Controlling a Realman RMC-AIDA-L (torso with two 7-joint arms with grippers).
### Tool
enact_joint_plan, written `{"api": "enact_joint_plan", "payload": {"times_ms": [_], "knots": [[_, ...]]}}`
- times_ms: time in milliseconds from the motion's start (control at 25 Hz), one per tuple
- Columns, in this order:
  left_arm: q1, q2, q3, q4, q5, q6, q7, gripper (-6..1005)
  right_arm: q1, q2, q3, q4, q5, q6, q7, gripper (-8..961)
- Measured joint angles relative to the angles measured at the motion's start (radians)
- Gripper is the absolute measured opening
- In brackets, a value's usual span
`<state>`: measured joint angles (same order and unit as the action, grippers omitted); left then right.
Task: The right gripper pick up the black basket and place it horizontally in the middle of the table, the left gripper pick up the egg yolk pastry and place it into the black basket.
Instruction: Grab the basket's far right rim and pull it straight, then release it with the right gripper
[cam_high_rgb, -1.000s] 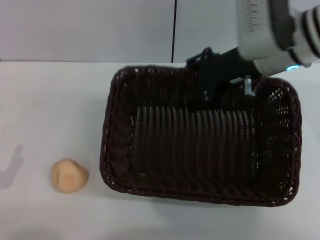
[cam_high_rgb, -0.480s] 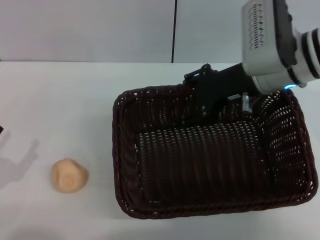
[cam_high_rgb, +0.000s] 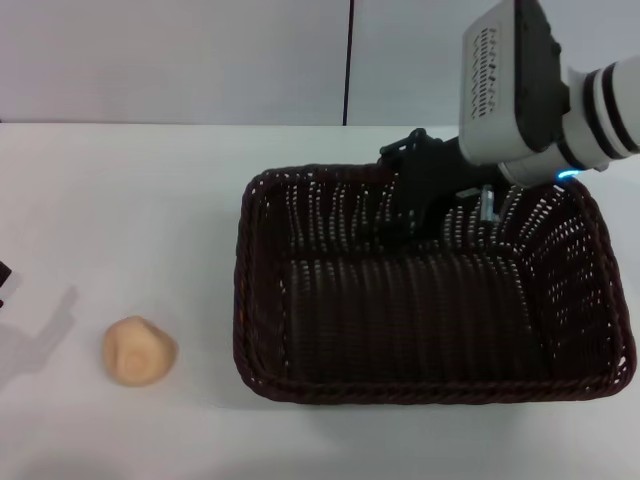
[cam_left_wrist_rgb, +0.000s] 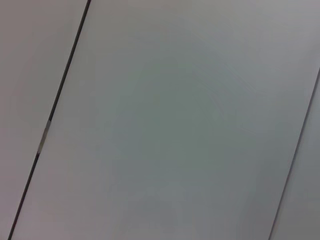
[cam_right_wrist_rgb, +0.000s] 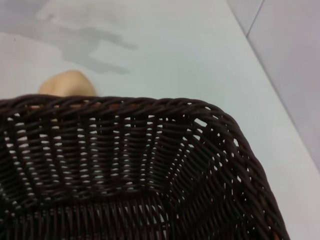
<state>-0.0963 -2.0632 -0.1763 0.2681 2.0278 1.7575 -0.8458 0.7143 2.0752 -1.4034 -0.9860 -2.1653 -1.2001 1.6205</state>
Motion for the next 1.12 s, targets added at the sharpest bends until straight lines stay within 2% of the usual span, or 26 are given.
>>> {"api": "enact_joint_plan", "payload": {"times_ms": [200, 360, 600, 840, 960, 1120], "knots": [[-0.002, -0.001, 0.000, -0.006, 0.000, -0.001, 0.001, 810, 0.023, 0.002, -0.025, 0.047, -0.031, 0.023, 0.004, 662], [-0.002, -0.002, 0.002, -0.010, 0.000, -0.001, 0.002, 810, 0.008, 0.005, -0.102, 0.040, -0.058, 0.124, 0.007, 661], [0.001, -0.001, 0.003, -0.021, 0.000, -0.003, 0.002, 811, 0.007, 0.005, -0.110, 0.030, -0.064, 0.135, 0.013, 661], [0.006, -0.002, 0.010, -0.025, 0.000, -0.003, 0.002, 811, 0.023, -0.001, -0.065, -0.001, -0.031, 0.001, 0.059, 662], [0.007, 0.000, 0.010, -0.032, 0.000, -0.009, 0.002, 810, 0.014, -0.002, -0.040, -0.074, -0.043, -0.082, 0.107, 663], [0.003, 0.000, 0.023, -0.033, 0.000, -0.015, 0.002, 811, 0.010, -0.003, -0.018, -0.131, -0.090, -0.123, 0.151, 662]]}}
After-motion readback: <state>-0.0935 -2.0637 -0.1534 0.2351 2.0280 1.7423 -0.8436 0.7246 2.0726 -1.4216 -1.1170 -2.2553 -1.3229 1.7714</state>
